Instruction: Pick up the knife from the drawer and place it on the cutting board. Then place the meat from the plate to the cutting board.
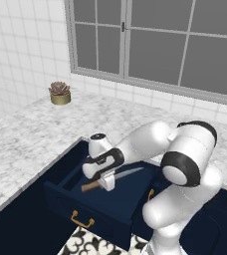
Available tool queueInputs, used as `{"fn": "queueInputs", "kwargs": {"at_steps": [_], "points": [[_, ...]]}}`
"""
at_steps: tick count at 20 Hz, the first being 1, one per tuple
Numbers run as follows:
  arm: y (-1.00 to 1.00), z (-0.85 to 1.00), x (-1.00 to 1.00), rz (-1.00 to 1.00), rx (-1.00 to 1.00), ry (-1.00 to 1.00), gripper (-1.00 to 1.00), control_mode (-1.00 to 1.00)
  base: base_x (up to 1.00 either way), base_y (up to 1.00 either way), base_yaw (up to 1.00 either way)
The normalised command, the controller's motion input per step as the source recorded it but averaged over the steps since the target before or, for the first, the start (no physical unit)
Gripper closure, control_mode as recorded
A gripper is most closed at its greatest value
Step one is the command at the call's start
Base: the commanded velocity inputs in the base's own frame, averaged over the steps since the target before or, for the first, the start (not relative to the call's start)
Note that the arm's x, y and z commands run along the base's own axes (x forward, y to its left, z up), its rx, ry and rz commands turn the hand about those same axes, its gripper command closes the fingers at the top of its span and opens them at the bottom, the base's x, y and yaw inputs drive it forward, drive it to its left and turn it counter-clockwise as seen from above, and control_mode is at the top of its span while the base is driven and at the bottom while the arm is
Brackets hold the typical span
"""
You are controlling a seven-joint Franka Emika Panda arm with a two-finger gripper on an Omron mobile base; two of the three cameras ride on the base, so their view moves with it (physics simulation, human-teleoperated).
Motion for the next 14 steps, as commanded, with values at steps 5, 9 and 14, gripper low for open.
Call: {"fn": "queueInputs", "kwargs": {"at_steps": [5, 9, 14], "points": [[0.03, 1.0, -0.43, -0.05, 0.0, 0.0, 1.0, -1.0, 0.0, 0.0, 0.0], [-0.02, 1.0, -0.4, -0.01, 0.0, 0.0, 1.0, -1.0, 0.0, 0.0, 0.0], [-0.24, 1.0, -0.13, 0.0, 0.0, 0.0, 1.0, -1.0, 0.0, 0.0, 0.0]]}}
